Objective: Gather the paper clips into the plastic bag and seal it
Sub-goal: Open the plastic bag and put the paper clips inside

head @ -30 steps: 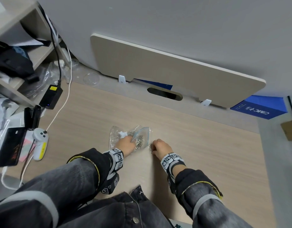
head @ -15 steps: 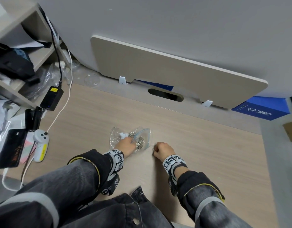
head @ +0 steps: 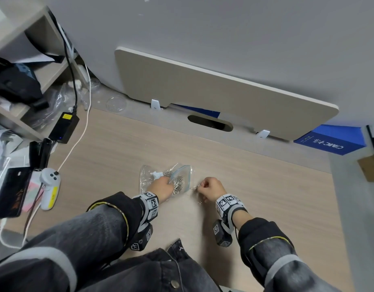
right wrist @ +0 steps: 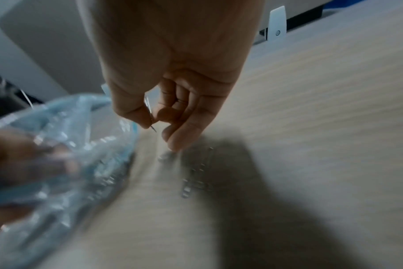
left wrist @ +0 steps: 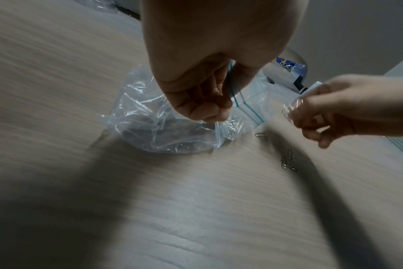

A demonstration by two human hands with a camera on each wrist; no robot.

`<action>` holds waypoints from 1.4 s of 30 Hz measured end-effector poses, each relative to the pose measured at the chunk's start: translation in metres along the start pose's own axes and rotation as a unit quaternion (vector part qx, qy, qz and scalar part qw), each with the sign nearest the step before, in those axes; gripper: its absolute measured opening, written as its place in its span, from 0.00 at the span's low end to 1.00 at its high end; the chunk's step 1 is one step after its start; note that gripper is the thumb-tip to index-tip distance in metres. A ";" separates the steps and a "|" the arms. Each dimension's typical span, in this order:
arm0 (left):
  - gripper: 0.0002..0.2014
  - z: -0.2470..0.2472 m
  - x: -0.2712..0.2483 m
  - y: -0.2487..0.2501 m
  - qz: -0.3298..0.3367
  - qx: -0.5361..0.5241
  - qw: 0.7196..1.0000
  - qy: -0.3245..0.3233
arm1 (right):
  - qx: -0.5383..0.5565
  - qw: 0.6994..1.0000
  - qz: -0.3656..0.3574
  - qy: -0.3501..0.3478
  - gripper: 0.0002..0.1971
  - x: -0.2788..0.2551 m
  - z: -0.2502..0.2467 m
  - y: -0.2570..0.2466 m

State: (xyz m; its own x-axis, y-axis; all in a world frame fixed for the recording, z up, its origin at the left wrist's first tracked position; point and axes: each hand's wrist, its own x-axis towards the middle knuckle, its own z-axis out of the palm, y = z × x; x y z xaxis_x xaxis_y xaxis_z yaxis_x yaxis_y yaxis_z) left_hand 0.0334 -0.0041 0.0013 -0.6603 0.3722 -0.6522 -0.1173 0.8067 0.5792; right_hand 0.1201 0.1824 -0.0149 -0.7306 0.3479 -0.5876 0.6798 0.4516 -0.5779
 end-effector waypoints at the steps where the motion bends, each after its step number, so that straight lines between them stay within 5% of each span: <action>1: 0.10 0.000 -0.001 0.001 0.002 -0.003 1.000 0.000 | 0.029 1.000 -0.006 0.005 0.11 0.000 -0.001 -0.007; 12: 0.09 0.002 -0.002 0.009 0.017 -0.006 1.000 0.007 | 0.073 0.996 -0.048 0.026 0.06 0.008 0.006 -0.037; 17: 0.10 0.004 -0.002 0.006 0.010 -0.005 1.000 0.002 | -0.078 0.995 -0.011 0.062 0.05 0.002 -0.016 -0.011; 21: 0.10 0.005 -0.001 0.006 0.014 -0.002 1.000 -0.002 | -0.223 0.975 -0.002 -0.018 0.13 -0.011 -0.018 0.010; 25: 0.10 0.007 -0.001 0.005 0.019 0.014 1.000 -0.007 | -0.244 0.969 -0.005 -0.049 0.22 -0.014 -0.004 0.021; 35: 0.11 0.006 -0.003 0.004 0.020 0.023 1.000 -0.003 | -0.285 0.956 -0.068 -0.018 0.13 -0.016 0.011 0.031; 38: 0.11 0.006 -0.003 0.004 0.020 0.026 0.999 -0.002 | -0.239 0.970 -0.041 0.016 0.09 -0.018 0.010 0.038; 42: 0.10 0.007 -0.003 0.006 0.017 0.025 1.000 -0.004 | -0.208 0.976 0.034 0.052 0.20 -0.018 0.012 0.039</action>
State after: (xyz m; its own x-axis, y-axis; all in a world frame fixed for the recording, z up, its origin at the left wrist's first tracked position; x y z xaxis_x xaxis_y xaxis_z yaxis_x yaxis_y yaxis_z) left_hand 0.0395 0.0028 0.0035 -0.6570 0.4039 -0.6366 -0.0575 0.8151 0.5765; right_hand 0.1610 0.1841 -0.0335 -0.7015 0.4607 -0.5437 0.6583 0.7111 -0.2469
